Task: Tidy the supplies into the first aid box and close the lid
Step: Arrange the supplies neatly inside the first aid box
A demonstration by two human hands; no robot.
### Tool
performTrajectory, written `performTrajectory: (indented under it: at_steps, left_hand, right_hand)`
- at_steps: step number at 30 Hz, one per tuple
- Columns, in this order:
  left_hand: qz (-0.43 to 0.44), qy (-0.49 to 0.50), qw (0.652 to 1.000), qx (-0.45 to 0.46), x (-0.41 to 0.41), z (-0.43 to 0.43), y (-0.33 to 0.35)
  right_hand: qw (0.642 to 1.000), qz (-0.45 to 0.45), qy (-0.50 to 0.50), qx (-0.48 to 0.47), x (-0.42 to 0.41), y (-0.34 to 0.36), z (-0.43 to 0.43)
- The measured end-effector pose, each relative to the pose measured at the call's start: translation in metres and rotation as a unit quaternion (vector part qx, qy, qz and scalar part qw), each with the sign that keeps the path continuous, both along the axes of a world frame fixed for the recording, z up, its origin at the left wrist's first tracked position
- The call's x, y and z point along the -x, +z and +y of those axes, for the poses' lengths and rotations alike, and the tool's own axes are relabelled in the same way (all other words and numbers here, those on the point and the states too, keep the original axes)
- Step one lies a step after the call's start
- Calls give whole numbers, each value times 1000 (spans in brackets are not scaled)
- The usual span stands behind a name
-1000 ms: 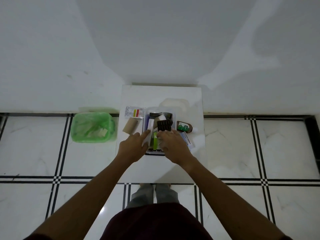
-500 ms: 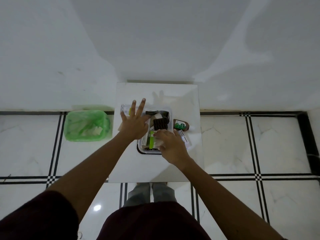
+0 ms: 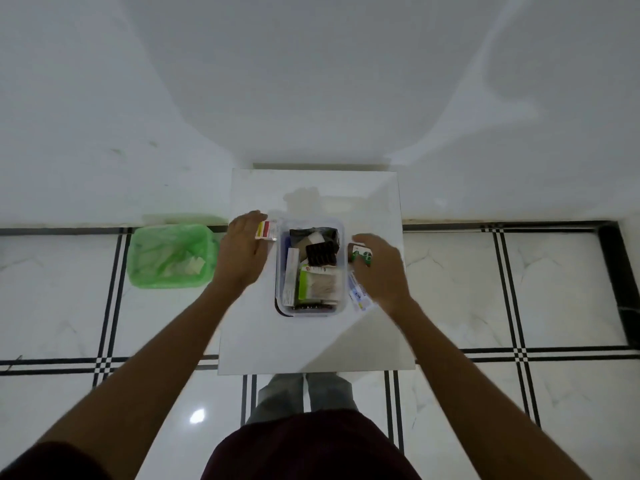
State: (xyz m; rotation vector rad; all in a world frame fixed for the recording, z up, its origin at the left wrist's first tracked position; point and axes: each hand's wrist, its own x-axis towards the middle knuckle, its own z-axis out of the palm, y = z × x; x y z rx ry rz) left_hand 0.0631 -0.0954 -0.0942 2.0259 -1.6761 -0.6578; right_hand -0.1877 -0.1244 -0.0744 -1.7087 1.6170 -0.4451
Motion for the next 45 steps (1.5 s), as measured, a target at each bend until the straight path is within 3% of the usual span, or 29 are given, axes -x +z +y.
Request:
performTrajectory:
  at_steps: [5,10,15,20,25,32,38,45]
  left_hand:
    - [-113,-69,981,-142,-32,-25,-9]
    - [-107,-92,975,-169,-43,-50,-30]
    - [-63,-73,974,-205,-50,-71,-57]
    - [-70,-87,972,-206,-55,-83,-68]
    - [-101,-80,963,-237,-55,-86,-66]
    - [-131,-90,950,-270,-61,-86,-73]
    - [-58,-97,958,-263,-65,-86,-67]
    - [28,5,987,-156,-65,-84,-30]
  right_hand:
    - [978,163,75,-106,22,-37,-39]
    - [957,218,161,-105,18,-59,-49]
    - [956,219,168,-99,13,-77,-51]
    - [956,222,178,-75,12,-80,-50]
    - [967,212,122,-71,14,-66,-49]
    - [993,84,30,72,10,-25,-45]
    - [988,16,128,87,-37,11,-42]
    - [941,153,302,28,-74,0,-43]
